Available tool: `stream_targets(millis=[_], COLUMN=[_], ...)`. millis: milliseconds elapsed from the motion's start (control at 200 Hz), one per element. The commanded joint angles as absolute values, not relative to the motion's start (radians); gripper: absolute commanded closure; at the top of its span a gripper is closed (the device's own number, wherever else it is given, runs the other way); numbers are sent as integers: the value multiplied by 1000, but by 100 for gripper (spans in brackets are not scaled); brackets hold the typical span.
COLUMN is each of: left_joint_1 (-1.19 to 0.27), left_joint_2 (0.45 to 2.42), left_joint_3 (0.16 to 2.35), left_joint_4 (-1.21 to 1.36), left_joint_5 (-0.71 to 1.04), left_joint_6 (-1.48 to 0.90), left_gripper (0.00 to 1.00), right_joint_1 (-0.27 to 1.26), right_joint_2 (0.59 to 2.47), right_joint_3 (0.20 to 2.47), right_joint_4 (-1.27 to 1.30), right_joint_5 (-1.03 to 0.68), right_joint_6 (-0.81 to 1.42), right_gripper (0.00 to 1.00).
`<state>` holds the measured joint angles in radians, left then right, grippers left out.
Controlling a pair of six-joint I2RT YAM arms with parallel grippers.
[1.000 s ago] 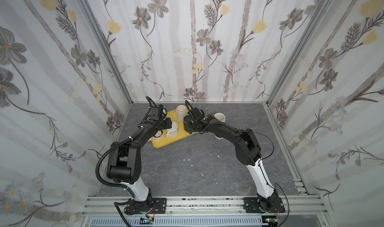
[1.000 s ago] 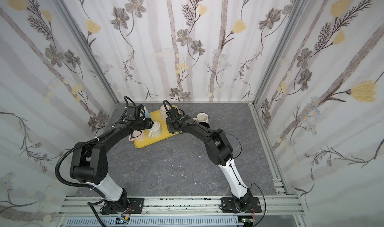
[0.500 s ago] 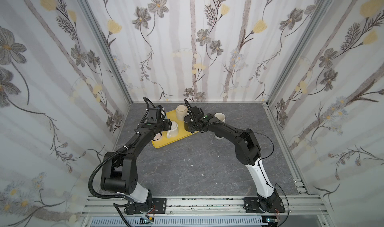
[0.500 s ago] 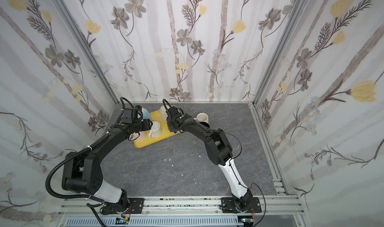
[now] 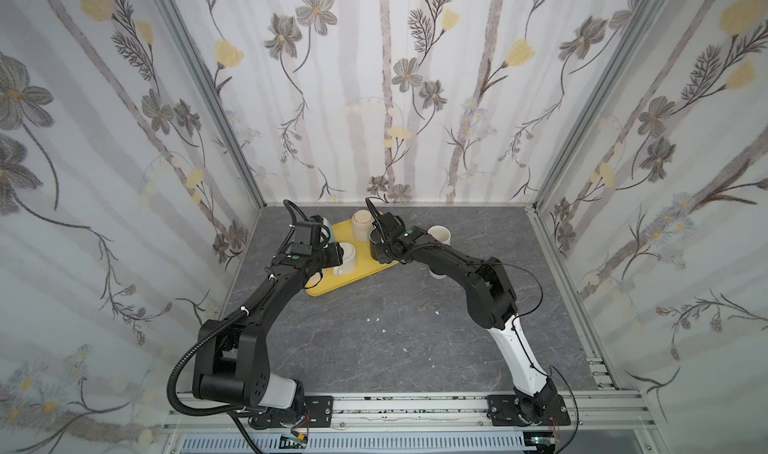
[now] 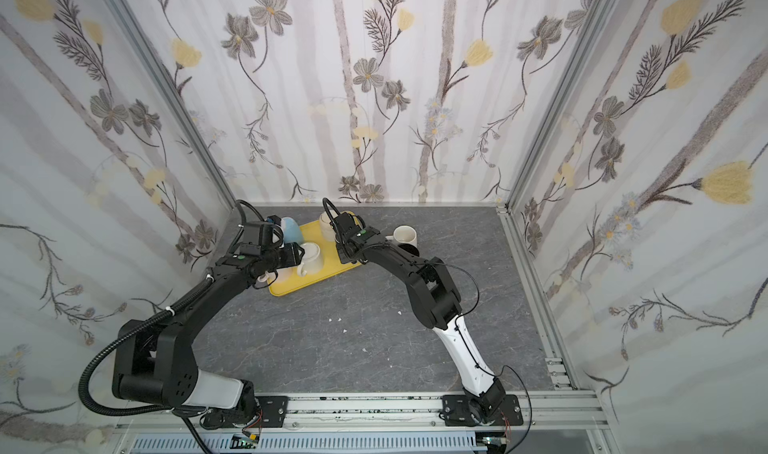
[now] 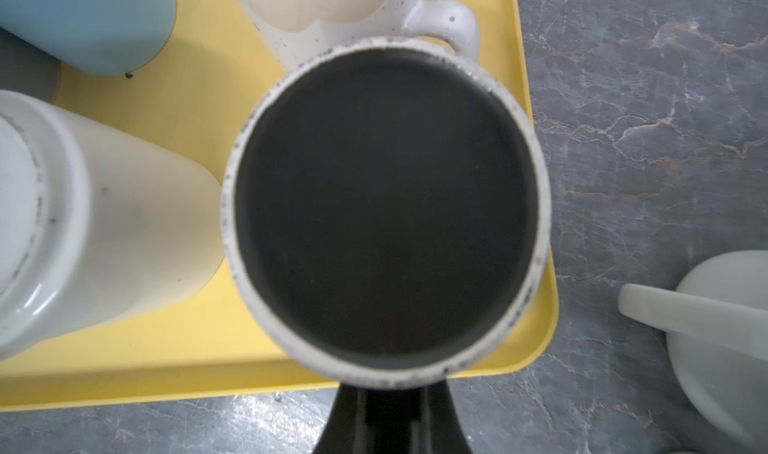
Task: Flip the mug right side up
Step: 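Grasp the black mug's handle with the right gripper, then lift and turn the black mug with the right gripper while left gripper approaches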
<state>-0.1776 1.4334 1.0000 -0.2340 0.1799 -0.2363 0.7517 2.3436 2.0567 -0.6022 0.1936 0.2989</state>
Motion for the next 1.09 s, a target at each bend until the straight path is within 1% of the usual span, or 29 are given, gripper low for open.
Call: stream_targets(millis=[0, 220, 355, 500, 620, 734, 924, 1089], left_joint_1=[-193, -226, -228, -230, -229, -228, -218, -207], left_joint_2=[1398, 1250, 1131, 1044, 1023, 1013, 1018, 1041], left_joint_3=[974, 849, 767, 698, 694, 699, 663, 639], left_joint_4=[-202, -110, -36, 60, 100, 150, 375, 580], left_joint_5=[181, 180, 182, 244, 292, 328, 459, 556], left_joint_6=[-270, -332, -378, -420, -409, -413, -533, -652], left_gripper=[50, 50, 50, 49, 45, 39, 33, 32], right_joint_1=[757, 761, 760, 759, 754, 747, 728, 719], right_joint_2=[2299, 2226, 2154, 2081, 2003, 1916, 1814, 1765], right_joint_3=[2065, 2043, 1945, 1850, 1761, 1641, 1490, 1403], right_joint_4=[-583, -498, -362, -218, -86, 94, 337, 521], right_joint_5=[252, 188, 125, 53, -11, -78, -203, -296], right_joint_6=[255, 210, 230, 282, 338, 399, 511, 622], right_gripper=[100, 100, 100, 100, 100, 100, 100, 100])
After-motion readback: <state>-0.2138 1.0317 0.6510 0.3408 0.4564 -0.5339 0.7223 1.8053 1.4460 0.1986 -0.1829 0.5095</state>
